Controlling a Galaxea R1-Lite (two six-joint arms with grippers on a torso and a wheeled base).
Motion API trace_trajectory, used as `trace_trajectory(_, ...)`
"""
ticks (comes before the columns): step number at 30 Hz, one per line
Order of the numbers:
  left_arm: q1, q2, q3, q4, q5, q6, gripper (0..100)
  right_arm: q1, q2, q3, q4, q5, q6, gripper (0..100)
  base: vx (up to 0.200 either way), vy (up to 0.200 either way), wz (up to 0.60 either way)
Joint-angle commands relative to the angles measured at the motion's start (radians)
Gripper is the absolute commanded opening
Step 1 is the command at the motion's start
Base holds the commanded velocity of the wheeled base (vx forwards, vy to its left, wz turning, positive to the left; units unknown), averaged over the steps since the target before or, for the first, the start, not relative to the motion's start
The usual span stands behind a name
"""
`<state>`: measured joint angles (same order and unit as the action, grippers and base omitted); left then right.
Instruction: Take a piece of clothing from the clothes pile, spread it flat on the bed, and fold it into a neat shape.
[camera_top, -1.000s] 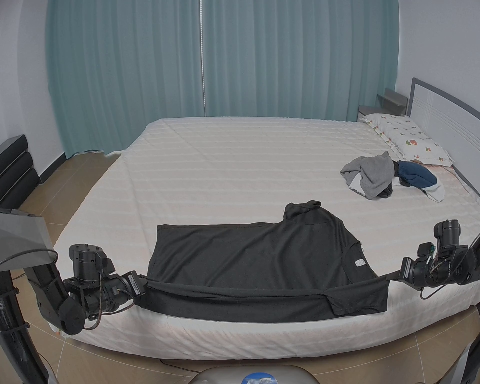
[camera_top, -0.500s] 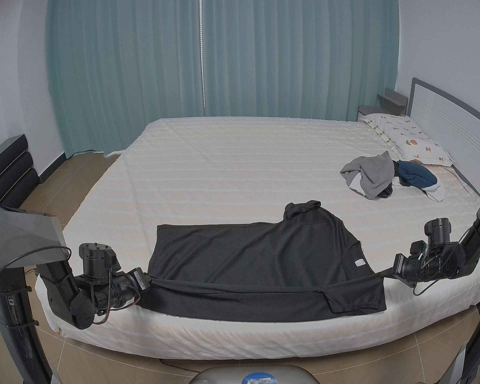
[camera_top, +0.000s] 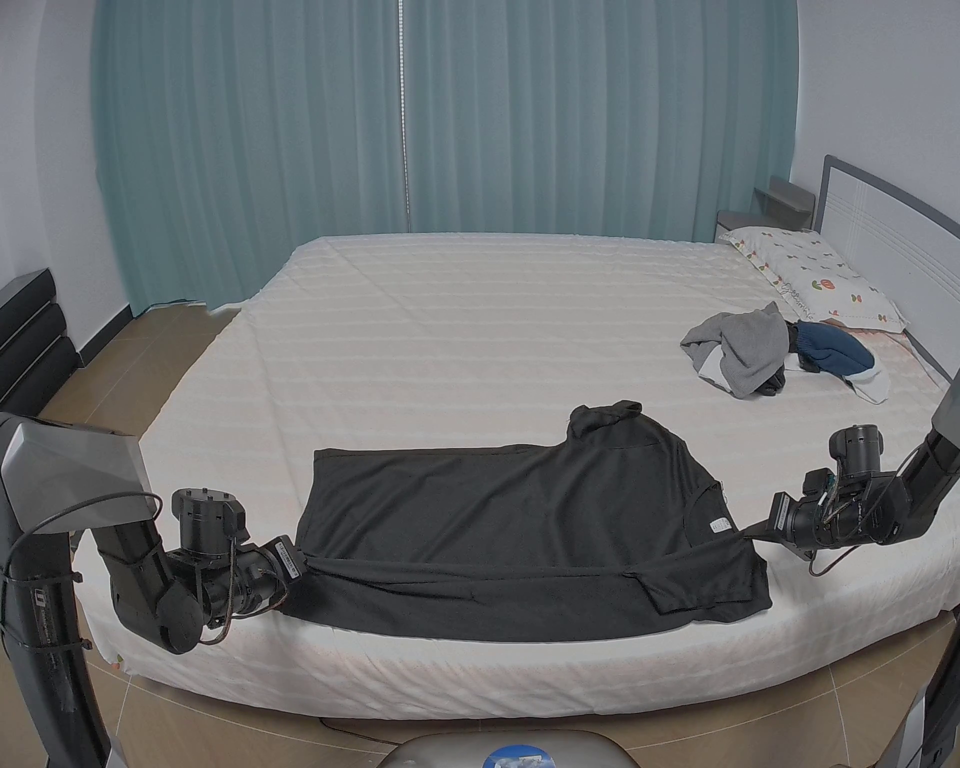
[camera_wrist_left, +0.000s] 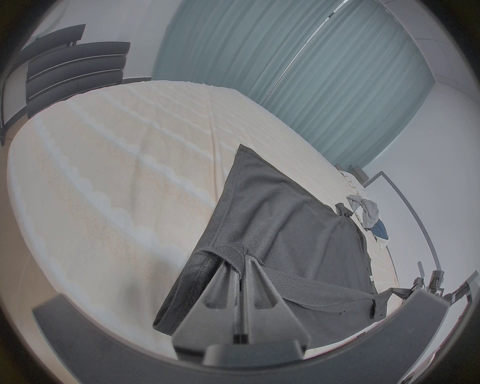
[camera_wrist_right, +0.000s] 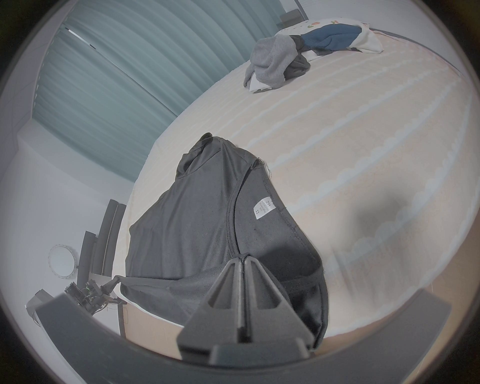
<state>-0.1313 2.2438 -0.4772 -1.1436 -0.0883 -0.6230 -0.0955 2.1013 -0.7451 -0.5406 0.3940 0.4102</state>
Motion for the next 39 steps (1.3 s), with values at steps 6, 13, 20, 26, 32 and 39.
trace_trajectory(6,0.001,0.026,-0.015,-0.011,-0.001,-0.007,100,0.010,0.054,-0.023,-0.001,0.000,0.001,0,0.000,0.000,0.00)
trace_trajectory(13,0.001,0.023,-0.018,-0.015,0.001,-0.035,100,0.017,0.049,-0.023,-0.002,0.000,0.004,100,0.000,0.000,0.00)
trace_trajectory(20,0.019,-0.027,-0.004,-0.015,-0.001,-0.084,100,0.016,-0.018,-0.007,-0.002,0.020,0.098,100,0.000,0.000,0.00)
trace_trajectory(26,0.039,-0.130,0.057,-0.013,-0.018,-0.162,100,0.019,-0.116,0.043,-0.002,0.068,0.239,100,0.000,0.000,0.00)
trace_trajectory(32,0.019,-0.153,0.097,-0.011,-0.024,-0.219,100,0.033,-0.173,0.133,-0.035,0.071,0.380,100,0.000,-0.033,0.00)
trace_trajectory(39,-0.010,-0.168,0.118,-0.013,-0.025,-0.293,100,0.048,-0.172,0.265,-0.242,0.097,0.441,100,0.000,-0.200,0.00)
